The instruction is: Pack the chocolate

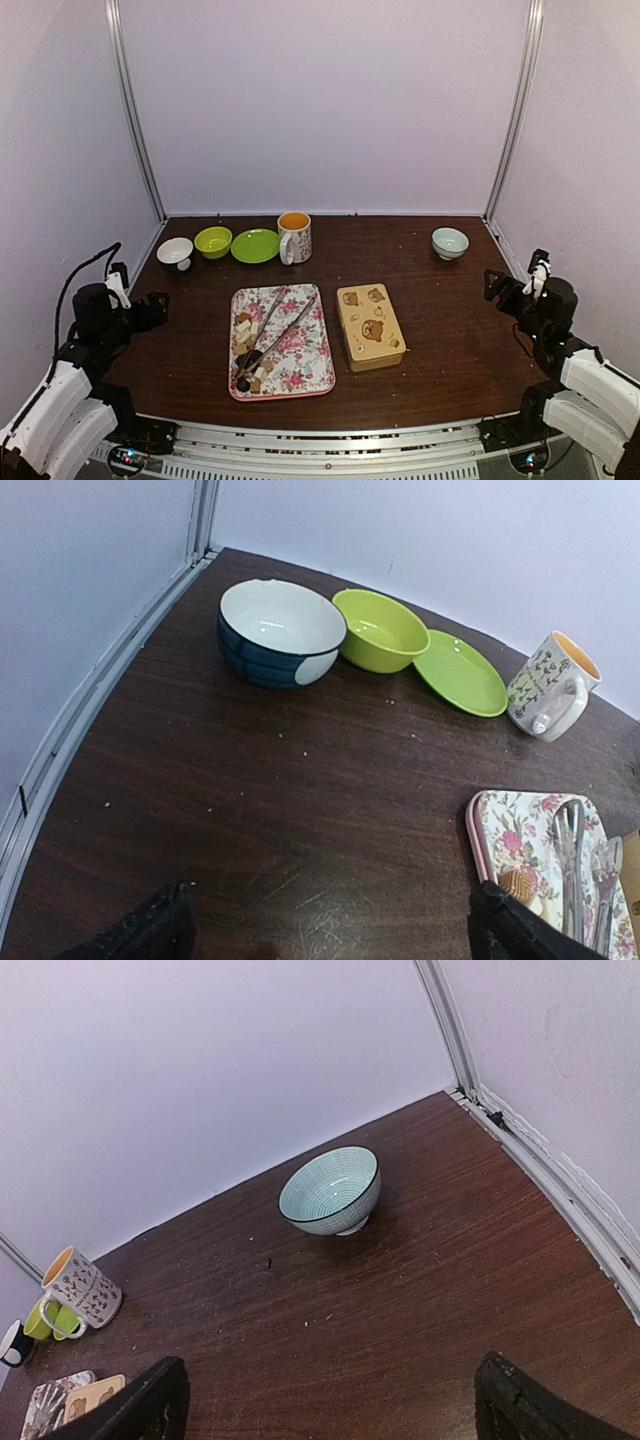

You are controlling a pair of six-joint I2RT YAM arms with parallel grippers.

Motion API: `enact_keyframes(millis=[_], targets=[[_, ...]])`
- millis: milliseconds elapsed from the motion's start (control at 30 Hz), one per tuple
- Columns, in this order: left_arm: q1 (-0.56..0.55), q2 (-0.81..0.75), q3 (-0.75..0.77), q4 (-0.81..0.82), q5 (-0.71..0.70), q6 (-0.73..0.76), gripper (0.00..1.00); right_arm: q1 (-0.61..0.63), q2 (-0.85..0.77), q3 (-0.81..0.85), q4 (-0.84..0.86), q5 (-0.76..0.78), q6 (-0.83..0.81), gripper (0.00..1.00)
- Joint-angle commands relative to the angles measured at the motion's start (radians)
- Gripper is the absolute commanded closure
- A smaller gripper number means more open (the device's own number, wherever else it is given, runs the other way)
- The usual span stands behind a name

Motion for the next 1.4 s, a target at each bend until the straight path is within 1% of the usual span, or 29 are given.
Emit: enact_keyframes(millis=[0, 400, 500, 567, 700, 933, 1067, 1200, 1267, 1367], targets=[[-0.001, -0.008, 0.019, 0.049, 0.01, 0.013, 0.02, 0.004, 0.008, 0.003, -0.008, -0.002, -0.015, 0.0], [-0.001, -0.049, 0.002, 0.041, -0.007, 0.009, 0.02, 0.004, 0.036, 0.019, -0.019, -0.007, -0.017, 0.0], [-0.002, -0.015, 0.016, 0.025, -0.061, -0.008, 0.02, 0.004, 0.053, 0.019, -0.004, -0.011, -0.016, 0.0], [-0.002, 0.009, 0.028, 0.02, -0.067, -0.004, 0.02, 0.004, 0.069, 0.026, 0.0, -0.02, -0.02, 0.0], [-0.001, 0.03, 0.022, 0.067, 0.021, 0.013, 0.02, 0.009, 0.113, 0.068, -0.046, -0.06, -0.027, 0.0], [-0.002, 0.104, 0.033, 0.14, 0.145, -0.013, 0.02, 0.058, 0.204, 0.224, -0.195, -0.224, 0.001, 0.0], [-0.003, 0.19, 0.067, 0.2, 0.233, -0.084, 0.03, 0.134, 0.272, 0.32, -0.279, -0.274, 0.026, 0.0], [-0.004, 0.297, 0.166, 0.158, 0.303, -0.085, 0.03, 0.222, 0.361, 0.385, -0.297, -0.301, 0.056, 0.01], [-0.014, 0.334, 0.183, 0.169, 0.344, -0.121, 0.03, 0.27, 0.402, 0.409, -0.299, -0.298, 0.065, 0.02], [-0.083, 0.364, 0.199, 0.198, 0.373, -0.186, 0.04, 0.326, 0.462, 0.447, -0.308, -0.294, 0.087, 0.04]])
